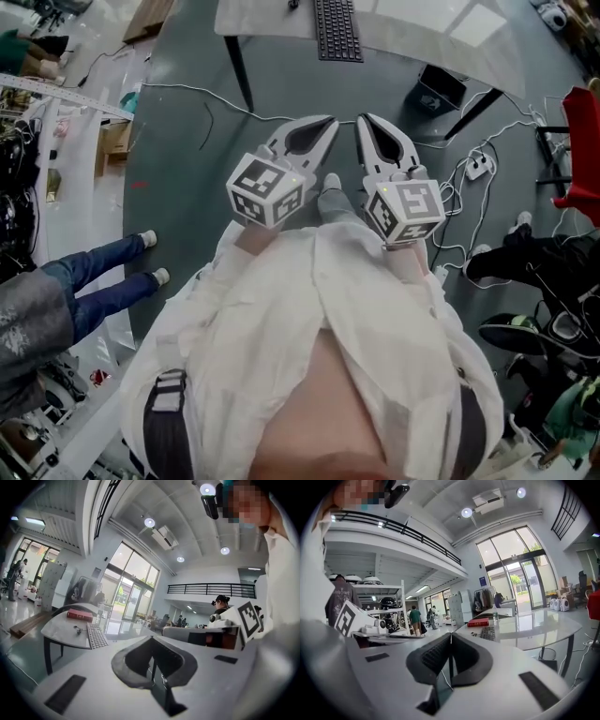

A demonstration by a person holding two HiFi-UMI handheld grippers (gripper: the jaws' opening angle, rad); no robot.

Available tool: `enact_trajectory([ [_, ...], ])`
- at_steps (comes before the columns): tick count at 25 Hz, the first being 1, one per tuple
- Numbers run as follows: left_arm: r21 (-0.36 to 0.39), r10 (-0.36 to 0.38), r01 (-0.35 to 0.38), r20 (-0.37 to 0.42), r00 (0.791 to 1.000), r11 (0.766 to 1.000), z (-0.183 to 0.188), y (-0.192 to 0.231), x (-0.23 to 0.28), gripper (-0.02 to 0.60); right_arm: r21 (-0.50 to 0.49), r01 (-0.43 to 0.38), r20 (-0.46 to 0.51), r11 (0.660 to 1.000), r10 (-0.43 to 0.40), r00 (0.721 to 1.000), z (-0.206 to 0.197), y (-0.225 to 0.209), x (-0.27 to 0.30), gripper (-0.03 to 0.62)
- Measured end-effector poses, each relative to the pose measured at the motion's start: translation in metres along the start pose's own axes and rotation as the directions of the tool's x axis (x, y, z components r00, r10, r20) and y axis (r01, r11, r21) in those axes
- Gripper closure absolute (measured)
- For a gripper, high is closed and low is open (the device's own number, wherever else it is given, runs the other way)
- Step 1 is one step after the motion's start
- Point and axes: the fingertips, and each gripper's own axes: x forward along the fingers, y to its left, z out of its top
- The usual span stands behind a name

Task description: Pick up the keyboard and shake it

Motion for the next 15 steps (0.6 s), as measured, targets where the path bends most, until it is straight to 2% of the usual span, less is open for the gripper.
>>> enact_trajectory([
  [7, -0.011, 0.038, -0.038, 0.002, 0.999, 0.999, 0.026, 0.047, 0.079, 0.569, -0.007, -0.041, -0.011, 0.999, 0.041, 0.999, 0.025, -0.069, 0.065, 0.565],
  [15, -0.036, 0.071, -0.071, 0.009, 0.997, 0.997, 0.039, 0.084, 0.139, 0.569, -0.009, -0.08, -0.033, 0.997, 0.079, 0.996, 0.034, -0.121, 0.115, 0.565],
])
